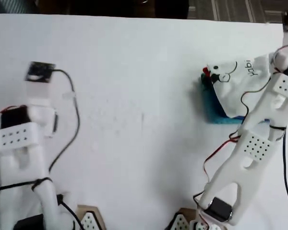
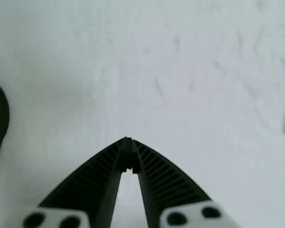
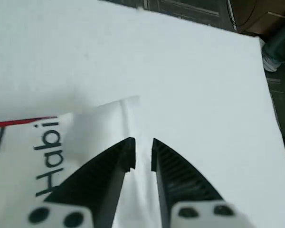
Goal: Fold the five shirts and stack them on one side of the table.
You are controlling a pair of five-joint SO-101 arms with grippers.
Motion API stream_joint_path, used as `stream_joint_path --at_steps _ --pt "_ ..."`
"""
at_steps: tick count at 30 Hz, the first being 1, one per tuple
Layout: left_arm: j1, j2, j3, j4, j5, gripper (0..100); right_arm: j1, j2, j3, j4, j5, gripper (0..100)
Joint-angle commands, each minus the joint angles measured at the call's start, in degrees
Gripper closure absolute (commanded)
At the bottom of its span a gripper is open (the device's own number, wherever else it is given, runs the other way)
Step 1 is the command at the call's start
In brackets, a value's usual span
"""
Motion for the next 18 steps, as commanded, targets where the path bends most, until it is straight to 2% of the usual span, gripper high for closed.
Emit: stream_joint_path --at_steps 1,6,8,13,18 --pt "-9.1 -1.6 -6.0 1.8 -4.5 96 -3.6 -10.9 -2.6 6.8 -0.4 93.2" --pt "-23.3 -1.1 -7.6 -1.3 -14.9 80 -9.9 -19.1 -2.5 21.6 -0.4 93.1" --pt "-28.5 -1.1 -7.6 -4.9 -16.6 76 -10.8 -21.8 -0.9 21.6 -1.3 93.1" --pt "-38.4 0.6 -7.5 -21.7 -20.4 75 -13.1 -30.0 10.7 21.6 -5.3 90.2" --pt "-40.3 14.4 -9.8 -34.7 -22.7 75 -17.7 -48.0 33.2 21.6 -9.1 86.8"
